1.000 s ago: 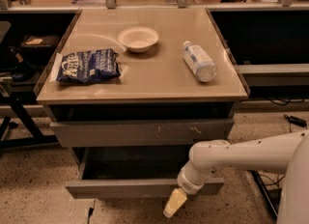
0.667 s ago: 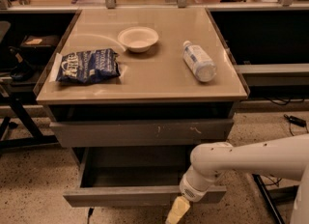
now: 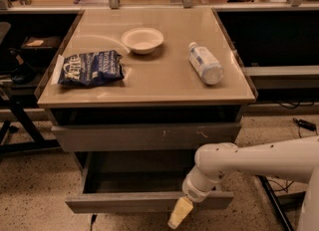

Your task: Open middle drawer

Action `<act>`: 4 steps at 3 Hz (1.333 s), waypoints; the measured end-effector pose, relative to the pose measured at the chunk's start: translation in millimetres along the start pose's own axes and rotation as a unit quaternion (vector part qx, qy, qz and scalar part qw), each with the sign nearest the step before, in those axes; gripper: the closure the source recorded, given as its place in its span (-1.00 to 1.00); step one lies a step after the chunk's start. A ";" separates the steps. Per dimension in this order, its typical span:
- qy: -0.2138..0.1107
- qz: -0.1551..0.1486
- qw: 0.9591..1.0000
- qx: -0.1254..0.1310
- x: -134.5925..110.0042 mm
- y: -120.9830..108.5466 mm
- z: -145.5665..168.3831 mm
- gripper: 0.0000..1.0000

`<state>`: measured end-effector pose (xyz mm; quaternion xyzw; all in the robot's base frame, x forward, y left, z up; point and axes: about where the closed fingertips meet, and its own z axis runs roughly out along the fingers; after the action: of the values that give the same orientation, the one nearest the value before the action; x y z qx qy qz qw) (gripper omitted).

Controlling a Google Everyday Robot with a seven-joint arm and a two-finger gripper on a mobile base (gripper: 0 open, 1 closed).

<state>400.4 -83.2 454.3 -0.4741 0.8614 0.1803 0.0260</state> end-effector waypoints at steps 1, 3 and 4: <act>-0.016 -0.018 1.000 0.010 -20.0 -11.2 0.4 -1.00; 0.027 -0.021 0.998 -0.051 -2.0 13.7 39.6 -1.00; 0.037 -0.020 0.997 -0.065 3.9 20.7 43.4 -1.00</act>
Offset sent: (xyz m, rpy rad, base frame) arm 0.0046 0.0311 -0.0359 0.0166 0.0413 0.0886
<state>375.7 -61.7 418.9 -0.4979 0.8387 0.2180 -0.0332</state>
